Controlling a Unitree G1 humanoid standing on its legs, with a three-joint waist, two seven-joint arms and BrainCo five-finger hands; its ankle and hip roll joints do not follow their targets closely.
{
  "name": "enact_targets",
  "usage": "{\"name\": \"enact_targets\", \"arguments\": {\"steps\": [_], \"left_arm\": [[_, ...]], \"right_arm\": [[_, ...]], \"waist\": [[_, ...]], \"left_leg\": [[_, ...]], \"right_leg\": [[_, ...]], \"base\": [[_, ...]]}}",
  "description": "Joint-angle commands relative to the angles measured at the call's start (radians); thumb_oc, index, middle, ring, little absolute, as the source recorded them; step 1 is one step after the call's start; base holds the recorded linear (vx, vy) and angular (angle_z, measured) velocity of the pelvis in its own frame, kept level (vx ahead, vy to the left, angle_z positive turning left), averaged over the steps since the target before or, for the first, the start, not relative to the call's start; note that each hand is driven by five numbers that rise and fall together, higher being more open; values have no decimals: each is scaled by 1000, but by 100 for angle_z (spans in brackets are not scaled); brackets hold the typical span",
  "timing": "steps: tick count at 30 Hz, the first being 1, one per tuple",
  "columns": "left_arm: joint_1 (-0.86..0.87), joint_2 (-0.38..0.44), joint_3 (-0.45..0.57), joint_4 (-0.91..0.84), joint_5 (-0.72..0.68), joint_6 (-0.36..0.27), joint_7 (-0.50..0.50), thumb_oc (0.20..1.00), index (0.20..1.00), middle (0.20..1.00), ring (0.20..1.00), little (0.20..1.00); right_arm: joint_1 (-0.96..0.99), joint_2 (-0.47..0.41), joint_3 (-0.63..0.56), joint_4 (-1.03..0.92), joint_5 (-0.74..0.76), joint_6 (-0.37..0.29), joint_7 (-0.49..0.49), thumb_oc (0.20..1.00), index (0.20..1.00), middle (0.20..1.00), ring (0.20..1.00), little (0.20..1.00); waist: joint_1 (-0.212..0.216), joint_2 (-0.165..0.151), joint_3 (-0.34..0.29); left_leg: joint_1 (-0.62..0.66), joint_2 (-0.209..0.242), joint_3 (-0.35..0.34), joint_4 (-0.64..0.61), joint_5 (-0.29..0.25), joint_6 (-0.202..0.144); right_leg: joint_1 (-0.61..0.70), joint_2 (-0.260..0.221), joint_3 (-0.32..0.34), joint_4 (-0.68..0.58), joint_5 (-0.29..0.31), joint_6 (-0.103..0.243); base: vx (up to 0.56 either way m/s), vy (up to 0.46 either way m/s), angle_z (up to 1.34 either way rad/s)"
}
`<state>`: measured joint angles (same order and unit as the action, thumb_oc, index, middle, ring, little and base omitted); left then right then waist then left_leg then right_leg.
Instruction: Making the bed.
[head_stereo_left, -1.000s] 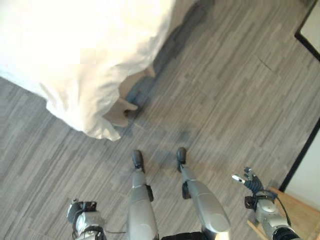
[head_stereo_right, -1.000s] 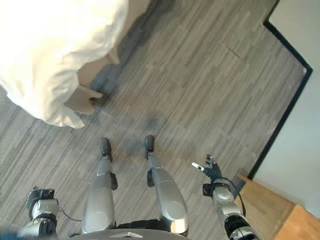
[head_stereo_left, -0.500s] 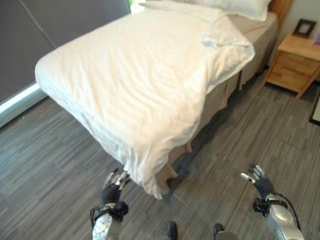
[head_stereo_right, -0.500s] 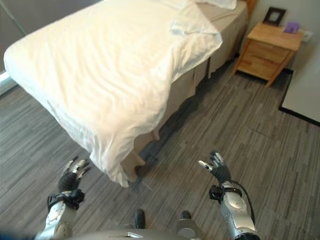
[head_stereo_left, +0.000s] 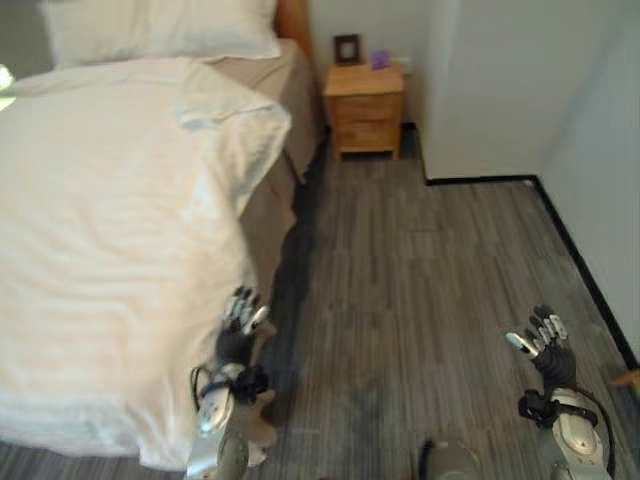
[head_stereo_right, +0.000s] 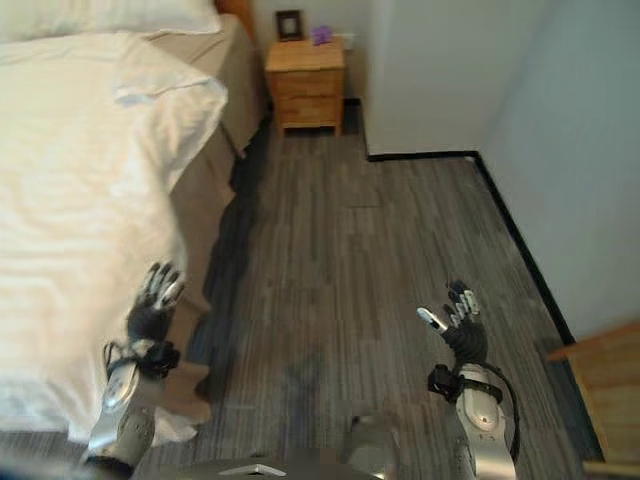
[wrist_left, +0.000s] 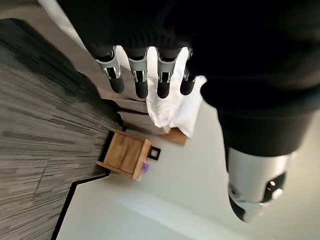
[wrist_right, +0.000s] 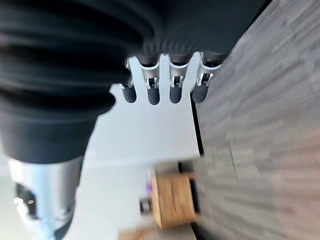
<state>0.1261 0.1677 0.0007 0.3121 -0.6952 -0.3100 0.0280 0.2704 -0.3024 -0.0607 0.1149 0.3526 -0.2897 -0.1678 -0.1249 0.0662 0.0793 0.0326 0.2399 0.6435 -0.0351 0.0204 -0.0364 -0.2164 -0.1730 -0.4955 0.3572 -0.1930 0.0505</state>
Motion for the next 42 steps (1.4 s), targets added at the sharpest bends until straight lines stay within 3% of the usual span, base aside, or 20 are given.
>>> {"name": "enact_targets", "arguments": {"steps": [1,3,4,5,6,9,11,14,17,23,33,34,36,37,38,41,42], "left_arm": [[-64,58,29,-49,-57,-74,24,1000,1000,1000,1000,1000],[-64,58,29,-48,-60,-75,22,1000,1000,1000,1000,1000],[-71,12,31,-58,-121,-95,43,1000,1000,1000,1000,1000],[-65,0,36,-61,-119,-98,51,1000,1000,1000,1000,1000],[-66,-13,38,-53,-139,-103,56,1000,1000,1000,1000,1000],[-44,-1,37,-46,-99,-87,44,1000,1000,1000,1000,1000],[-7,13,27,-47,-64,-94,41,1000,1000,1000,1000,1000],[-37,-4,61,-44,-146,-101,42,1000,1000,1000,1000,1000],[-35,7,73,-51,-127,-97,51,1000,1000,1000,1000,1000],[-21,-22,70,-35,-186,-96,35,1000,1000,1000,1000,1000],[-20,30,36,-35,-26,-85,60,1000,1000,1000,1000,1000],[2,150,23,-50,95,42,-12,1000,1000,1000,1000,1000],[-3,146,14,-51,104,43,6,1000,1000,1000,1000,1000],[-21,138,-7,-36,117,49,3,1000,1000,1000,1000,1000],[-30,135,-21,-34,119,44,11,1000,1000,1000,1000,1000],[-55,154,-21,-65,111,43,18,1000,1000,1000,1000,1000],[-55,158,-2,-70,117,43,25,1000,1000,1000,1000,1000]], "right_arm": [[-38,8,-24,-42,52,-77,-4,1000,1000,1000,1000,1000],[-38,7,-24,-42,54,-77,-3,1000,1000,1000,1000,1000],[-70,-53,22,-19,64,-65,12,1000,1000,1000,1000,1000],[-83,-65,27,-13,60,-62,8,1000,1000,1000,1000,1000],[-103,-64,25,6,81,-63,5,1000,1000,1000,1000,1000],[-95,-64,-4,12,93,-63,27,1000,1000,1000,1000,1000],[-111,-74,5,42,61,-70,19,1000,1000,1000,1000,1000],[-105,-62,35,54,33,-50,36,1000,1000,1000,1000,1000],[-84,-37,48,80,67,-36,61,1000,1000,1000,1000,1000],[-67,-35,72,74,49,-16,88,1000,1000,1000,1000,1000],[-83,-19,121,55,104,-17,136,1000,1000,1000,1000,1000],[-79,-38,-85,85,290,-10,98,1000,1000,1000,1000,1000],[-81,-29,-86,84,290,-19,85,1000,1000,1000,1000,1000],[-76,-1,-91,100,291,-19,80,1000,1000,1000,1000,1000],[-78,7,-81,124,301,-24,78,1000,1000,1000,1000,1000],[-88,21,-36,122,312,-4,60,1000,1000,1000,1000,1000],[-91,1,5,119,279,33,93,1000,1000,1000,1000,1000]], "waist": [[-14,-116,17],[-17,-114,17],[47,-135,58],[70,-148,64],[92,-158,69],[100,-157,46],[117,-140,49],[96,-125,29],[88,-118,16],[84,-120,0],[78,-127,-8],[65,-123,46],[47,-111,34],[28,-79,-1],[28,-74,-12],[24,-73,-33],[36,-78,-36]], "left_leg": [[41,43,-144,34,47,-122],[37,50,-148,43,45,-126],[-54,-21,-444,192,71,-90],[-99,-102,-565,228,23,-70],[-131,-155,-628,229,-18,-55],[-159,-168,-628,132,1,-42],[-136,-208,-676,99,-9,-25],[-71,-220,-690,15,-10,-6],[-37,-226,-676,-23,-11,3],[-2,-242,-651,-47,-25,20],[20,-252,-632,-52,-42,34],[-130,-154,-587,375,-24,-50],[-65,-138,-543,290,-30,-45],[14,-140,-516,65,-51,-32],[35,-151,-534,7,-39,-29],[50,-158,-534,-22,-29,-30],[46,-167,-548,-13,-32,-26]], "right_leg": [[182,15,197,-359,178,101],[184,19,194,-360,177,98],[216,54,249,-366,156,47],[224,53,280,-364,153,43],[236,53,310,-363,149,41],[254,64,332,-379,142,43],[254,83,356,-356,133,41],[266,76,385,-384,146,51],[271,67,407,-398,154,63],[277,54,441,-417,170,82],[273,42,474,-417,182,99],[296,60,436,-380,130,36],[289,69,421,-381,137,46],[266,90,408,-377,149,60],[261,91,408,-378,155,65],[267,80,398,-402,167,74],[277,69,399,-403,167,75]], "base": [[151,-487,12],[63,-243,-16],[149,-381,-20],[228,-465,-5],[185,-195,-78],[186,-67,-112],[166,14,-22],[128,119,-53],[80,90,0],[66,93,-12],[26,46,-4],[-32,41,-2],[-47,80,-4],[-70,130,-12],[-137,186,6],[-71,86,6],[-36,84,-1]]}}
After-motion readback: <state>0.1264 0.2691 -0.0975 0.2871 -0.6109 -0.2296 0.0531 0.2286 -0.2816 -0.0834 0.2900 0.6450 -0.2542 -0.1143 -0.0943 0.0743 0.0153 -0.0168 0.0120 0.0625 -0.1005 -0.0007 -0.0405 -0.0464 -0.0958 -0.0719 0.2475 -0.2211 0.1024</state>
